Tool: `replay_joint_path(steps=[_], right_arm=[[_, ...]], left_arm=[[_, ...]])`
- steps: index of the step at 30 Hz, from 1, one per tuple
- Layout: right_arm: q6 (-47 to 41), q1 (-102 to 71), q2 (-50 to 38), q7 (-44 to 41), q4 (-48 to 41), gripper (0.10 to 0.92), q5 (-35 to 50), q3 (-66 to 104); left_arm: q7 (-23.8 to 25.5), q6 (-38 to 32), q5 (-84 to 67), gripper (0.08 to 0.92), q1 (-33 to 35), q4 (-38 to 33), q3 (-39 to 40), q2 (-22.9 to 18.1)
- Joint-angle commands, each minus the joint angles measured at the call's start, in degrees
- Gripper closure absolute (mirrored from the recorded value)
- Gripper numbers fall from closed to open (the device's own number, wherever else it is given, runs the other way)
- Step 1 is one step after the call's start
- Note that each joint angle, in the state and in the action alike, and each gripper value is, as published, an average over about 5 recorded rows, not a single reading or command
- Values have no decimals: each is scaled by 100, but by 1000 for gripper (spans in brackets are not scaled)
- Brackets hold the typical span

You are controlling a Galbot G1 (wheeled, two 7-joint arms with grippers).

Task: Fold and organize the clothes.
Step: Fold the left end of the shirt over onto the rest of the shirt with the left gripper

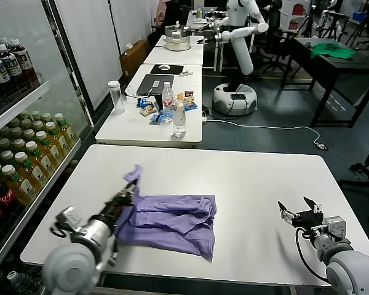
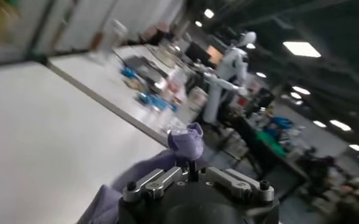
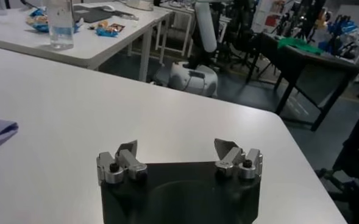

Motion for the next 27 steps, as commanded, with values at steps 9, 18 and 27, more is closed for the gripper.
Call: replay_joint_path(steps=[9,18,27], right_arm=[[59,-57,10,-27,-41,203,-36,-4],[80,-37,37,-31,-53,203,-64,-43],[82,17,90,-26,-59,203,-111,-110]], left_arm=[[-98,154,883,879,-680,1340,1861,-883],[176,164,1355,725,-451,961,1909,-807],[265,-109,649,466,-192,398,1396,-619]])
